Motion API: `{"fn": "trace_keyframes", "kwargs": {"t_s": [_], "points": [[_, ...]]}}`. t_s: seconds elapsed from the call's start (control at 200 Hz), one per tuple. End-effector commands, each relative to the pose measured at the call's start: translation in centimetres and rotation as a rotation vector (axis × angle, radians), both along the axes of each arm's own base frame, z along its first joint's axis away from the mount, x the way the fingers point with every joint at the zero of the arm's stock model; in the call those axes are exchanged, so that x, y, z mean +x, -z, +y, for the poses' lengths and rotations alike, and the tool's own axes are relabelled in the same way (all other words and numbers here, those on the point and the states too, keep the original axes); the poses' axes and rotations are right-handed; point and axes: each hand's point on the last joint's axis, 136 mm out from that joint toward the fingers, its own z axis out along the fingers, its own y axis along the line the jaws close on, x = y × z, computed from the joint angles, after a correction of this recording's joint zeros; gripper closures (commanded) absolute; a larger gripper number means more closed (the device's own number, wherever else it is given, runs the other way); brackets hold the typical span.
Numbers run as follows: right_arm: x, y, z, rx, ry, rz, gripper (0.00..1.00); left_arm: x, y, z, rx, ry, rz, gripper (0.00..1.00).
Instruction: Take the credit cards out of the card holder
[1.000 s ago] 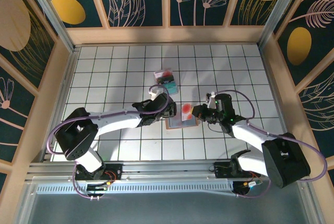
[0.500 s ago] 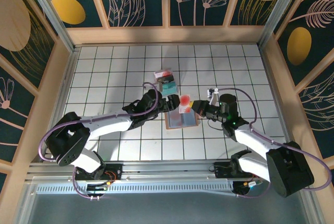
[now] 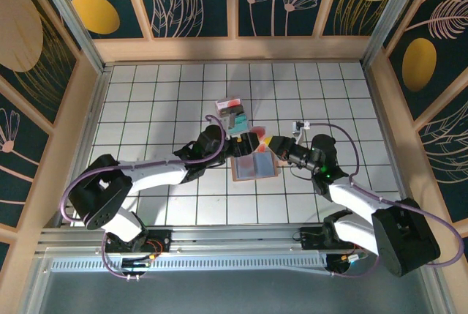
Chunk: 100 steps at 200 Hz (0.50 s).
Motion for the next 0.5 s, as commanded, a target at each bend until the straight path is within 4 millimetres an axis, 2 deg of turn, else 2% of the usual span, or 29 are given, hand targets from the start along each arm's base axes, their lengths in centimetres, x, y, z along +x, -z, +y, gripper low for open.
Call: {"fn": "trace_keyframes", "kwargs": {"t_s": [0.0, 0.325, 0.495], "points": [[-0.1, -1.8, 0.0, 0.047, -0.007, -0.052, 1.0, -0.1, -0.8, -1.1, -0.051, 0.047, -0.033, 0.21], [0.0, -1.8, 0.3, 0.068, -0.011, -0.05, 1.0, -0.5, -2.6, -1.9, -0.116, 0.095, -0.071, 0.35], [0.3, -1.6, 0.7, 0.082, -0.016, -0.044, 1.0, -0.6, -3.3, -2.1, -0.143, 0.102, -0.081, 0.51]]}}
